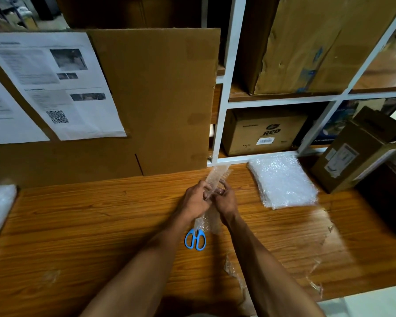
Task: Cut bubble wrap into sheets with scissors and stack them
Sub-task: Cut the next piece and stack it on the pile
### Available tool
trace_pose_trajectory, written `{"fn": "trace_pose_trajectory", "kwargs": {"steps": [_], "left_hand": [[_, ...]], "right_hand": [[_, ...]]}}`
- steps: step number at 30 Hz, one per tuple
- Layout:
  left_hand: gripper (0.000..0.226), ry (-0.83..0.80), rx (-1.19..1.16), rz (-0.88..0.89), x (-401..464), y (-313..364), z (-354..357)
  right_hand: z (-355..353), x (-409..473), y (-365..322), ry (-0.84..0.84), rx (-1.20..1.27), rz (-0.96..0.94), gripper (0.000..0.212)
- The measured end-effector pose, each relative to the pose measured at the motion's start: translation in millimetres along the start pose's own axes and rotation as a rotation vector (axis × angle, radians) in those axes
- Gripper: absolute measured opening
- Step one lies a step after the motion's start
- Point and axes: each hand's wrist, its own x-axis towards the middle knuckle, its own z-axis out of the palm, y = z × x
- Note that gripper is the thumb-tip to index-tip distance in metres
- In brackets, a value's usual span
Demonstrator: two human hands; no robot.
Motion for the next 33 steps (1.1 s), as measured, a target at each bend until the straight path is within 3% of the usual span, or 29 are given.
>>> {"fn": "trace_pose_trajectory", "kwargs": {"steps": [4, 6, 9, 11, 15, 20, 22, 25, 27, 33], "left_hand": [[0.043, -0.014, -0.04, -0.04, 6.6, 7.3, 4.3], [0.047, -0.056, -0.081, -0.055, 11.0, 9.5, 5.5], [0.043, -0.169, -0.391, -0.098, 11.2, 10.5, 3.5], [0.029, -0.125, -0.571, -0.131, 13.3, 9.5, 0.4], [0.023, 0.182, -0.46, -0.186, 21.2, 3.4, -3.1], [0.042, -0.075, -0.527, -0.21, 32.3, -11.2, 11.2], [0.057, -0.083, -0.527, -0.215, 36.6, -7.8, 18.0], [0.044, -0.019, -0.502, -0.215, 43.3, 11.2, 31.2], [0.039, 0.047, -0.469, -0.21, 45.7, 28.1, 37.5], [0.054, 0.06, -0.437, -0.191, 54.6, 59.7, 62.4]], "right_hand": [[-4.8, -0.9, -9.7, -0.139, 0.28, 0.067, 0.039], [-8.2, -4.0, -13.6, -0.146, 0.372, 0.134, 0.044], [-15.9, -2.4, -13.8, -0.138, 0.386, 0.122, 0.042], [-22.9, 1.4, -12.6, -0.141, 0.386, 0.113, 0.038], [-32.0, 3.8, -14.6, -0.143, 0.415, 0.16, 0.037], [-40.1, 8.8, -19.0, -0.158, 0.354, 0.149, 0.041], [-47.0, 7.6, -27.4, -0.161, 0.296, 0.12, 0.05], [-65.8, 9.5, -32.1, -0.19, 0.304, 0.137, 0.077], [-81.6, 14.3, -27.5, -0.184, 0.25, 0.126, 0.072], [-117.0, 7.8, -36.5, -0.17, 0.3, 0.109, 0.041]]}}
